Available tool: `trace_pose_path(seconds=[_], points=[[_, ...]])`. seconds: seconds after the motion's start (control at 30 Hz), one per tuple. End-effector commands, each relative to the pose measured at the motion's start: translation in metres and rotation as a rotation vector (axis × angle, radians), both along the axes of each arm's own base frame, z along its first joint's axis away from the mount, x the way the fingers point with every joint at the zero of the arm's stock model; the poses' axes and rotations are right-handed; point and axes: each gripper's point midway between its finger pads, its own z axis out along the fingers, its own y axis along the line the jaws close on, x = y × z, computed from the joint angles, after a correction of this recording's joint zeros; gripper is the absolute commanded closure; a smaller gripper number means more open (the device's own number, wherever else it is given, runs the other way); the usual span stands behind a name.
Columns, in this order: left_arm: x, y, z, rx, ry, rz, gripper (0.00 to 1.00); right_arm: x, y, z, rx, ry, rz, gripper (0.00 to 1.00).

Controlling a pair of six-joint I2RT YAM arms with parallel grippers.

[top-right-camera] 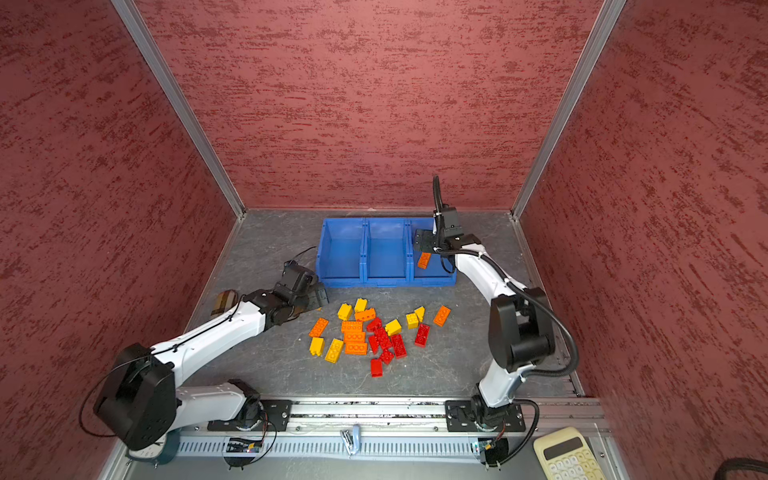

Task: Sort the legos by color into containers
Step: 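Drop the orange brick into the nearest bin compartment while the left gripper lowers, then grasp a small yellow brick with the left gripper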

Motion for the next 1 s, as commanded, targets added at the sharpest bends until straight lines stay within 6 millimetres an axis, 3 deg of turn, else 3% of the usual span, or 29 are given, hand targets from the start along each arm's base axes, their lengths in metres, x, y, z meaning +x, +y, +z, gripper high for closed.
trace_pose_path(seconds=[0.0,0.23,0.33,0.5,0.7,0.97], points=[[-0.004,-0.006,-0.021,-0.023,0.083,-0.083,0.0,-0.003,0.003,0.042,0.084,-0.21,-0.006,0.01],[0.009,0.008,-0.041,0.139,0.179,-0.18,0.07,-0.017,-0.018,0.061,0.107,-0.314,-0.12,0.01],[0.015,-0.001,-0.051,0.092,0.211,-0.232,0.13,-0.017,-0.022,0.064,0.095,-0.318,-0.134,0.01],[0.025,-0.002,-0.059,0.135,0.265,-0.245,0.3,-0.018,-0.023,0.07,0.086,-0.335,-0.135,0.01],[0.023,-0.007,-0.068,0.155,0.295,-0.285,0.47,-0.019,-0.026,0.071,0.079,-0.339,-0.151,0.01],[0.018,-0.014,-0.055,0.142,0.248,-0.298,0.61,-0.021,-0.024,0.072,0.07,-0.351,-0.122,0.01]])
